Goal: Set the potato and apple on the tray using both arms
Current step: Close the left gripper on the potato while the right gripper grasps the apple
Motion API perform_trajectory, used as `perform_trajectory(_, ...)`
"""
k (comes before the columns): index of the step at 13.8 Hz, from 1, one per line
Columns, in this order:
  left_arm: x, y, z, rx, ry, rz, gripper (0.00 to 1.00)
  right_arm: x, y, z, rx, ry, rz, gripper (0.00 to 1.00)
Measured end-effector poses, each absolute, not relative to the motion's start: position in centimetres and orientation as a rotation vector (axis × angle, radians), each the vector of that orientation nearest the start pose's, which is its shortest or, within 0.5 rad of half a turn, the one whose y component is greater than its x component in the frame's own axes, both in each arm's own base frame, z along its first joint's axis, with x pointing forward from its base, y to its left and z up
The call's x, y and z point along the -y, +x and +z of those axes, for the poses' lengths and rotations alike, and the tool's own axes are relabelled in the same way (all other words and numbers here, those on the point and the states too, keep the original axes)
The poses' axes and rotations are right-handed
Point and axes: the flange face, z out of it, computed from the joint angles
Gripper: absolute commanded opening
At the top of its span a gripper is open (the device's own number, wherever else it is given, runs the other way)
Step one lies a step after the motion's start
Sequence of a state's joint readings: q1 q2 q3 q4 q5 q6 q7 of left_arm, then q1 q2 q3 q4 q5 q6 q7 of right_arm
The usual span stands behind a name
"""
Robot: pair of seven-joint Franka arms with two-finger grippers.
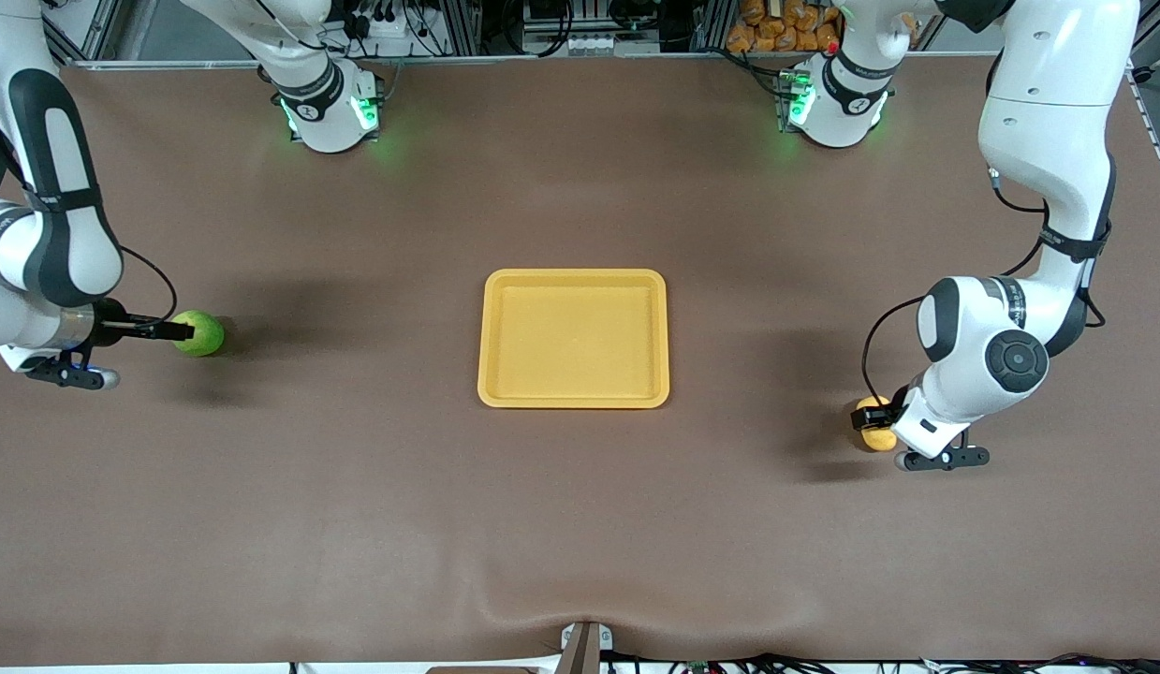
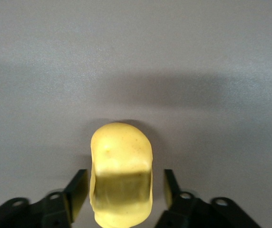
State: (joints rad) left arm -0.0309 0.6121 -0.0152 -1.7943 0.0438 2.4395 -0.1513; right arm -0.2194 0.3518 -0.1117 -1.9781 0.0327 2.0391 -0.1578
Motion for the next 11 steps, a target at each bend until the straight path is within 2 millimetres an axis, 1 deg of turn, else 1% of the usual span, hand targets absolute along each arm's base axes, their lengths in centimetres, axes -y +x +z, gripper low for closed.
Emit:
perform_trajectory(1,3.0,65.9,21.1,0.117,-3.122,-0.055,0.55,18.4,54.2,26.5,-0.293,-3.040,0.433,1.00)
perform_trajectory(5,3.0,65.9,21.1,0.117,-3.122,-0.055,0.16,18.7,53.5,24.8,-0.282,-3.053,0.389,1.00)
perform_trajectory(7,3.0,65.9,21.1,0.117,-3.122,-0.055,0.07,19.7,53.1,24.0,-0.269,-3.051,0.387,1.00)
perform_trajectory(8,3.0,65.9,21.1,0.117,-3.122,-0.055,0.04,20.1,52.9,23.6,-0.267,-3.048,0.392,1.00)
perform_trajectory(9,3.0,65.9,21.1,0.117,-3.123,-0.055,0.00,20.2,52.8,23.3,-0.267,-3.048,0.393,1.00)
perform_trajectory(11,3.2,66.0,21.4,0.112,-3.125,-0.063,0.00,20.0,52.6,22.7,-0.265,-3.050,0.389,1.00)
